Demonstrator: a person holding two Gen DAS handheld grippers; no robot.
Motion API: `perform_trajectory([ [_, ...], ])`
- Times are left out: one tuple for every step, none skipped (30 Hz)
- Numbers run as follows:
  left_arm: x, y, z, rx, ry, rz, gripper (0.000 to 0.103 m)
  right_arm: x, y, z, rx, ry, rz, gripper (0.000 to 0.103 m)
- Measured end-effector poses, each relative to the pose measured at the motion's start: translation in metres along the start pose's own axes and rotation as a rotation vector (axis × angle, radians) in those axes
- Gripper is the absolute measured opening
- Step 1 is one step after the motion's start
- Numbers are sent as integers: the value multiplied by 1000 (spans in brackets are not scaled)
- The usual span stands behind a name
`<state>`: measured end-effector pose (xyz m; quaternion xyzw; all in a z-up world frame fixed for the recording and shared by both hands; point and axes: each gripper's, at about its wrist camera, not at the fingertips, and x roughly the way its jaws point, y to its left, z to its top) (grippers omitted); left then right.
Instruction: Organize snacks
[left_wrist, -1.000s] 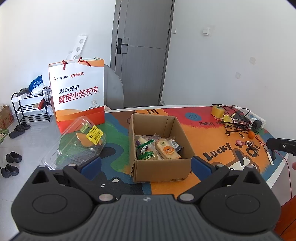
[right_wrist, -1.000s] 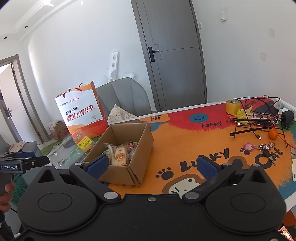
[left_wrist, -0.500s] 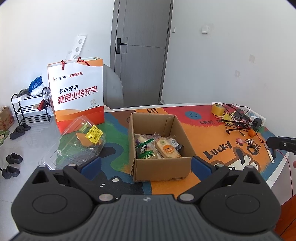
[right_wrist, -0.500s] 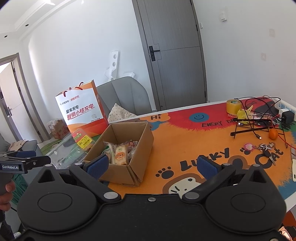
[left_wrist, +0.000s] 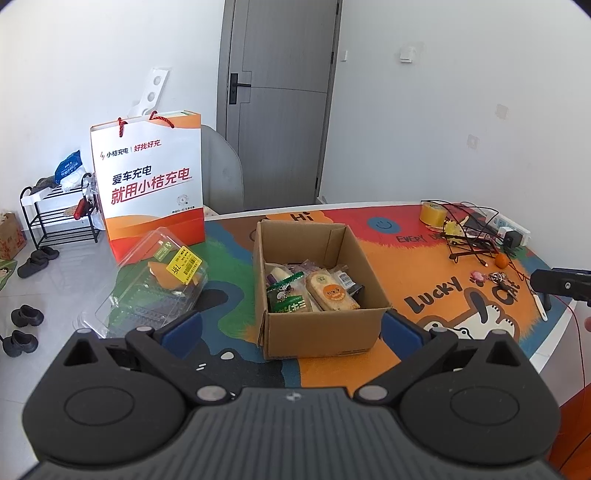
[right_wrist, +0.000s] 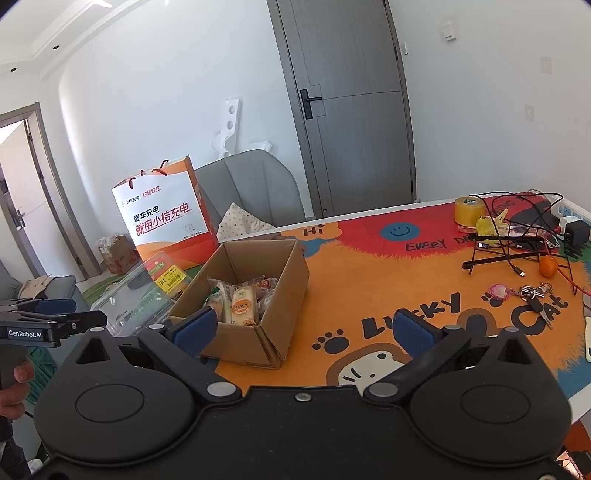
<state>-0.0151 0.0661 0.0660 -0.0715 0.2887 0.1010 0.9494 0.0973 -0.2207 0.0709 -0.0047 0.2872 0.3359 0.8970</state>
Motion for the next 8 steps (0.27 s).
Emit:
perform_trajectory([
  [0, 0, 0, 1, 1, -1, 102, 0, 0, 0, 1, 1, 0, 103],
  [0, -1, -1, 4, 1, -3, 102, 0, 0, 0, 0, 1, -1, 103],
  [0, -2, -1, 9, 1, -5, 102, 0, 0, 0, -1, 2, 0, 103],
  [0, -3, -1, 12, 2, -7, 102, 0, 0, -1, -2, 3, 0, 103],
  [0, -4, -1, 14, 3, -9, 102, 0, 1, -1, -3, 4, 1, 103],
  [0, -4, -1, 14, 3, -11, 102, 0, 1, -1, -5, 4, 3, 103],
  [0, -4, -1, 14, 5, -11, 102, 0, 1, -1, -7, 4, 4, 103],
  [0, -4, -2, 15, 6, -11, 102, 0, 2, -2, -9, 5, 6, 103],
])
